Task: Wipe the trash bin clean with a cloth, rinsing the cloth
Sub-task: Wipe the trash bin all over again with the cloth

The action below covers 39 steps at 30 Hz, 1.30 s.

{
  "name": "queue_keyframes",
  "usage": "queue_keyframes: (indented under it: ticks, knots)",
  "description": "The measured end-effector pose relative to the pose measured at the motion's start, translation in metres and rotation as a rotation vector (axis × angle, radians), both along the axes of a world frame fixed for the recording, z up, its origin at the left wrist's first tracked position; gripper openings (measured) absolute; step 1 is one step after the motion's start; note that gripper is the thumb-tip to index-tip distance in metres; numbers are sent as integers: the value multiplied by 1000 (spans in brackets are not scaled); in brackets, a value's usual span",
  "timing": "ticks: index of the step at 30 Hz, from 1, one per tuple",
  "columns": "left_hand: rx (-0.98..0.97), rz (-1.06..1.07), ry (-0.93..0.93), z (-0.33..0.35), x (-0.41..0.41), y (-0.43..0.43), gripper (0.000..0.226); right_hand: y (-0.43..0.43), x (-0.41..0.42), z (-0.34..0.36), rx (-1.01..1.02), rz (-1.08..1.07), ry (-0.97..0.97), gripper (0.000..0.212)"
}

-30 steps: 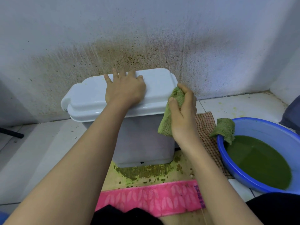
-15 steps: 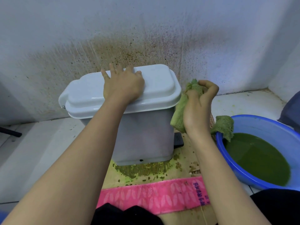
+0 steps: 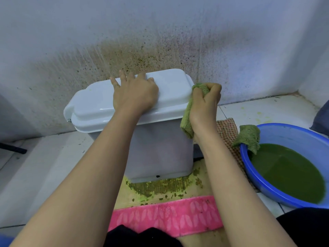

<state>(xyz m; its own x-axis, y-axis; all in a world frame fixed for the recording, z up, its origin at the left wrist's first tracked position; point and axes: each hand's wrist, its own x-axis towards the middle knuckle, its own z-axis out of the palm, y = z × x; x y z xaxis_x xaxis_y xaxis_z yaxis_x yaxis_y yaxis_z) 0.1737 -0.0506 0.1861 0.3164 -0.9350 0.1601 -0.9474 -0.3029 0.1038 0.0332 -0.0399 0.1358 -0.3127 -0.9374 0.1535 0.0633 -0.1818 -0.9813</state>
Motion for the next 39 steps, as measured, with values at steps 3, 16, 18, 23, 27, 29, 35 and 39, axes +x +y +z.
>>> queue_keyframes:
  ticks: [3,16,18,23,27,29,35,39]
  knots:
    - [3,8,21,2,-1,0,54,2,-2,0,-2,13,-52,12]
    - [-2,14,45,2,-3,9,54,54,-28,-43,35,-89,-436,10]
    - [-7,14,45,2,-3,8,53,51,-20,-31,-8,-6,-359,16]
    - [8,-2,40,1,-3,7,53,23,-18,-28,102,13,-425,10]
    - [7,-17,42,0,0,6,54,-10,-36,-26,203,246,-546,6]
    - [-35,-30,70,1,-4,9,52,-29,-41,-24,243,353,-539,6]
    - [-204,-113,114,4,-17,33,50,-71,-37,-15,267,364,-426,15]
    - [-19,-190,243,17,-7,16,62,-36,-42,-29,284,404,-517,6]
